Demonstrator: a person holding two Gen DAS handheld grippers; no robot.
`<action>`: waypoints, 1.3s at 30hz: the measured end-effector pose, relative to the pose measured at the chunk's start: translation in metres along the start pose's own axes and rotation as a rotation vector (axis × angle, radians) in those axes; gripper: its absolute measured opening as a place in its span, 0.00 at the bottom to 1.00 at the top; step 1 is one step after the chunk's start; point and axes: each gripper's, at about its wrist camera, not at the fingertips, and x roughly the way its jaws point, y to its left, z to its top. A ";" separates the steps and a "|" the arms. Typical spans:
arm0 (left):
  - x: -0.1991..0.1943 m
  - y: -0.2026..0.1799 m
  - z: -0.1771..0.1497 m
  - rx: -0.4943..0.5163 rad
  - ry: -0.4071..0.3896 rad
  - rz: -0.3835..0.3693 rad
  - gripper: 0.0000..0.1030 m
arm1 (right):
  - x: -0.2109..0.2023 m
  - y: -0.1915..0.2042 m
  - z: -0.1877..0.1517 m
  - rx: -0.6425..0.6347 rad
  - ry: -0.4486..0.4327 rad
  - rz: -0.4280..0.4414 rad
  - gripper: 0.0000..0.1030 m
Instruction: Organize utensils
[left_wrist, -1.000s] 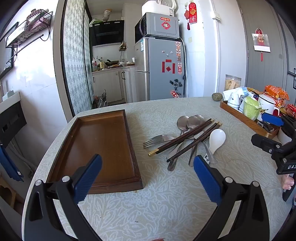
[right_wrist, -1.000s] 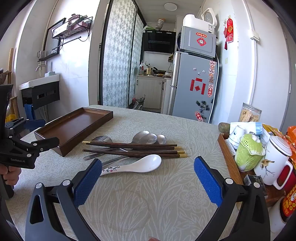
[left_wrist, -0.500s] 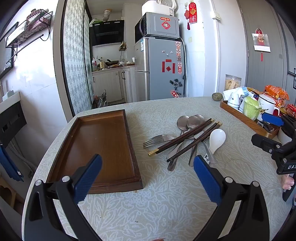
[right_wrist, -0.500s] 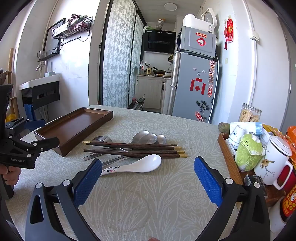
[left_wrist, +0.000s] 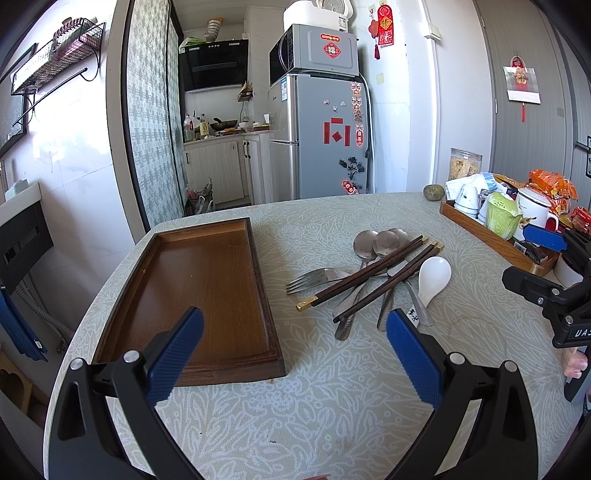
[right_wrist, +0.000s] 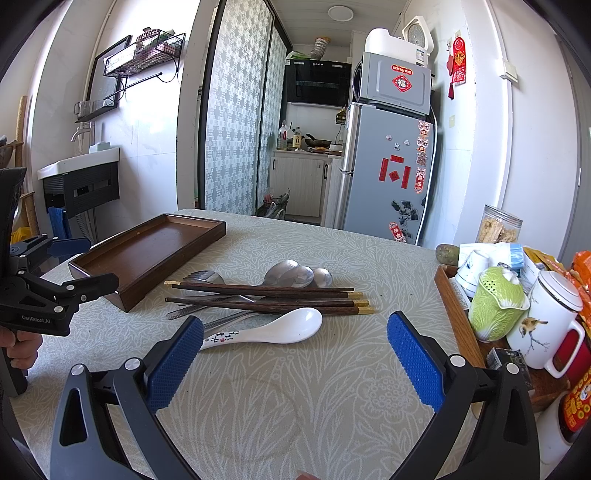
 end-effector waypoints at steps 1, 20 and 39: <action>0.000 0.000 0.000 0.000 0.000 0.000 0.97 | 0.000 0.000 0.000 0.000 0.000 0.000 0.97; 0.000 0.000 0.000 0.000 0.001 -0.002 0.97 | 0.000 0.000 0.000 -0.001 0.000 0.000 0.97; 0.000 -0.001 0.003 -0.001 0.003 -0.002 0.97 | 0.000 0.000 0.000 -0.001 0.000 0.000 0.97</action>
